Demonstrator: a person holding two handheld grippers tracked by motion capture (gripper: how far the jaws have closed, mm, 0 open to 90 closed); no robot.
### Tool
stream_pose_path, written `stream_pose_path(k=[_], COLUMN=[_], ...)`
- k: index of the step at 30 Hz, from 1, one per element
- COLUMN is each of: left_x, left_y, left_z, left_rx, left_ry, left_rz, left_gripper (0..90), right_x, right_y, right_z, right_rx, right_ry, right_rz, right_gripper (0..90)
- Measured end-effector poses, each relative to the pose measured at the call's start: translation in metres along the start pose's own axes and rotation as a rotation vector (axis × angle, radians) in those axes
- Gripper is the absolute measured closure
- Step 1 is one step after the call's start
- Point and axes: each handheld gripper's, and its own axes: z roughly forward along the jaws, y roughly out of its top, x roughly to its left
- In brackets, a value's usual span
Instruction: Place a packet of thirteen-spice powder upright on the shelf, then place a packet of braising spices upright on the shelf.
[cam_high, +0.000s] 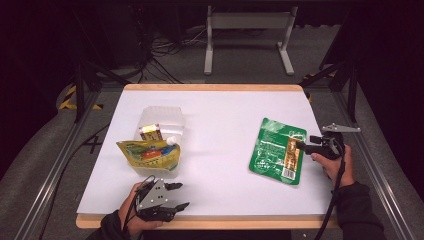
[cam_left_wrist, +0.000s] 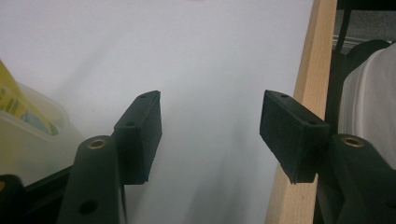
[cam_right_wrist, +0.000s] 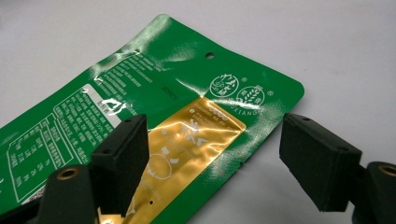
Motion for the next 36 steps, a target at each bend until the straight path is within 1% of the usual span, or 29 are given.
stream_pose_path(k=[2,3,4,6,8,10,11,12,14,16,17,18,19,20,21,22,24,26,27,28,29,30,31,32,34,35,36], left_x=[-0.001,-0.002,-0.002,-0.003,-0.003,-0.003,-0.003,-0.004,-0.005,-0.005,-0.006,-0.006,-0.007,-0.007,-0.006,-0.006,-0.005,-0.005,-0.005,-0.004,-0.004,-0.004,-0.004,-0.004,-0.005,-0.005,-0.006], left_y=[0.003,0.004,0.005,0.007,0.008,0.009,0.01,0.011,0.012,0.013,0.013,0.014,0.015,0.015,0.015,0.015,0.015,0.016,0.017,0.018,0.018,0.019,0.021,0.022,0.026,0.028,0.03], left_z=[0.003,0.004,0.005,0.007,0.01,0.012,0.013,0.014,0.016,0.018,0.018,0.018,0.019,0.02,0.02,0.021,0.021,0.021,0.022,0.023,0.024,0.026,0.029,0.031,0.036,0.039,0.043], left_rx=[0.003,0.0,0.001,0.007,0.008,0.013,0.016,0.017,0.02,0.028,0.03,0.032,0.034,0.041,0.042,0.04,0.042,0.033,0.028,0.028,0.024,0.026,0.028,0.025,0.033,0.035,0.037], left_ry=[-0.007,-0.011,-0.017,-0.02,-0.025,-0.028,-0.029,-0.037,-0.04,-0.044,-0.046,-0.05,-0.048,-0.048,-0.049,-0.048,-0.048,-0.051,-0.055,-0.058,-0.063,-0.065,-0.07,-0.078,-0.083,-0.086,-0.089], left_rz=[0.008,0.005,0.012,0.02,0.021,0.024,0.027,0.03,0.036,0.042,0.044,0.05,0.047,0.057,0.057,0.047,0.046,0.033,0.03,0.031,0.018,0.014,0.008,-0.002,-0.002,-0.002,-0.012], left_gripper=[38.7,38.4,38.3,38.1,38.0,37.5,36.9,36.8,36.7,36.6,36.6,36.6,36.7,36.7,36.7,36.8,36.9,37.0,37.1,37.1,37.1,37.3,37.4,37.2,36.5,35.1,34.3], right_x=[-0.001,-0.002,-0.002,-0.004,-0.006,-0.008,-0.009,-0.01,-0.012,-0.013,-0.014,-0.015,-0.015,-0.016,-0.015,-0.014,-0.011,-0.008,-0.006,-0.004,0.0,0.004,0.006,0.01,0.014,0.016,0.018], right_y=[0.0,0.0,0.0,-0.001,-0.001,-0.002,-0.001,-0.002,-0.002,-0.001,-0.001,0.0,0.0,-0.001,-0.001,-0.001,0.0,0.0,-0.001,-0.001,-0.002,-0.002,-0.002,-0.003,-0.004,-0.005,-0.006], right_z=[0.004,0.007,0.009,0.011,0.014,0.015,0.015,0.016,0.017,0.019,0.019,0.019,0.019,0.02,0.021,0.021,0.022,0.023,0.022,0.022,0.023,0.022,0.023,0.023,0.023,0.023,0.023], right_rx=[0.016,0.031,0.038,0.046,0.062,0.055,0.047,0.04,0.028,0.019,0.014,0.012,0.008,0.008,0.011,0.017,0.032,0.042,0.054,0.069,0.078,0.088,0.104,0.112,0.13,0.14,0.144], right_ry=[0.002,0.006,0.006,0.024,0.025,0.035,0.04,0.052,0.062,0.089,0.106,0.113,0.125,0.166,0.183,0.189,0.224,0.237,0.257,0.286,0.3,0.299,0.311,0.312,0.311,0.317,0.324], right_rz=[0.01,0.017,0.021,0.036,0.055,0.062,0.076,0.084,0.096,0.119,0.139,0.151,0.161,0.171,0.173,0.171,0.186,0.193,0.195,0.194,0.18,0.169,0.161,0.155,0.128,0.122,0.119], right_gripper=[23.4,22.9,22.4,21.3,19.2,19.1,18.2,17.2,17.0,17.2,17.8,21.0,25.7,26.5,26.6,27.7,29.3,29.3,32.5,33.6,34.0,38.3,41.1,46.0,60.6,67.6,72.3])
